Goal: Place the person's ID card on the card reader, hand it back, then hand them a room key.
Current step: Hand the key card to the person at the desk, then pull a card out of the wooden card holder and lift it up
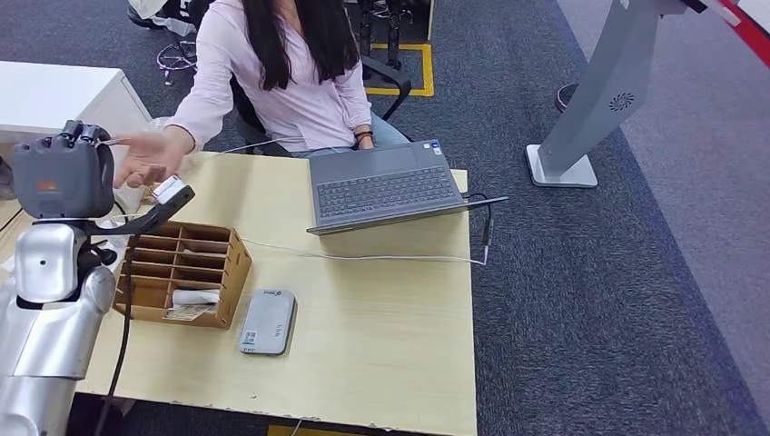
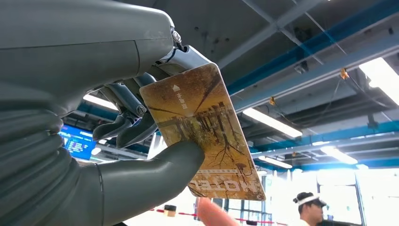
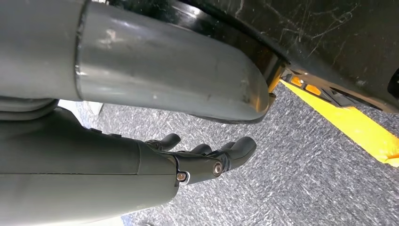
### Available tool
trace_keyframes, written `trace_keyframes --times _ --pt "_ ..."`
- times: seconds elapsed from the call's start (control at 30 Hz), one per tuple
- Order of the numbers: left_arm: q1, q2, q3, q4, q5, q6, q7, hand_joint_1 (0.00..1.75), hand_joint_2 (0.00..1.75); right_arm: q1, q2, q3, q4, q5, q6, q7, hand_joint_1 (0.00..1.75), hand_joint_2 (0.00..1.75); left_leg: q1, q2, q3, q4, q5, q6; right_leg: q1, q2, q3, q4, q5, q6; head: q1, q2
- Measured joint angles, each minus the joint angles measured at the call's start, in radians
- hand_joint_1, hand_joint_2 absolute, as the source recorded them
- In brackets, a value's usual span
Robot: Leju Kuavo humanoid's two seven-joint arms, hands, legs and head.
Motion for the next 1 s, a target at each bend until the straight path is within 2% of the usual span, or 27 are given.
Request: trace_keyframes --times 0.17,0.53,0.57,0.67,0.7,1.0 --pt "-0.05 0.015 0.0 0.058 0.0 -0.007 -0.019 1.75 1.75 0.0 -0.001 0.004 0.0 -0.001 0.0 -0.004 0.0 0.0 0.0 0.0 0.0 0.0 0.0 0.0 0.0 0.0 0.0 0.0 0.0 0.0 0.0 0.0" --pt "-0.069 0.022 0.0 0.104 0.0 -0.007 -0.019 1.75 1.75 -0.002 -0.002 0.019 0.0 -0.002 0.0 -0.005 0.0 0.0 0.0 0.0 -0.001 0.0 0.0 0.0 0.0 0.0 -0.001 0.0 0.0 0.0 0.0 0.0" --pt "-0.07 0.022 0.0 0.106 0.0 -0.007 -0.019 1.37 1.75 -0.002 -0.002 0.019 0.0 -0.002 0.0 -0.005 0.0 0.0 0.0 0.0 -0.001 0.0 0.0 0.0 0.0 0.0 -0.001 0.0 0.0 0.0 0.0 0.0" --pt "-0.069 0.022 0.001 0.109 0.0 0.0 -0.02 0.06 1.75 -0.002 -0.002 0.021 0.0 -0.003 0.0 -0.005 0.0 0.0 0.0 0.0 -0.001 0.0 0.0 0.0 0.0 0.0 -0.001 0.0 0.0 0.0 0.0 0.0" --pt "-0.069 0.022 0.003 0.109 0.001 0.006 -0.02 0.0 1.75 -0.002 -0.002 0.022 0.0 -0.003 0.0 -0.005 0.0 0.0 0.0 0.0 -0.001 0.0 0.0 0.0 0.0 0.0 -0.001 0.0 0.0 0.0 0.0 0.0" --pt "-0.031 0.024 0.032 0.091 0.005 0.044 -0.049 0.0 1.75 -0.003 -0.002 0.026 0.0 -0.014 0.001 -0.003 0.0 0.0 0.0 0.0 -0.001 0.0 0.0 0.0 0.0 0.0 -0.001 0.0 0.0 0.0 0.0 0.0"
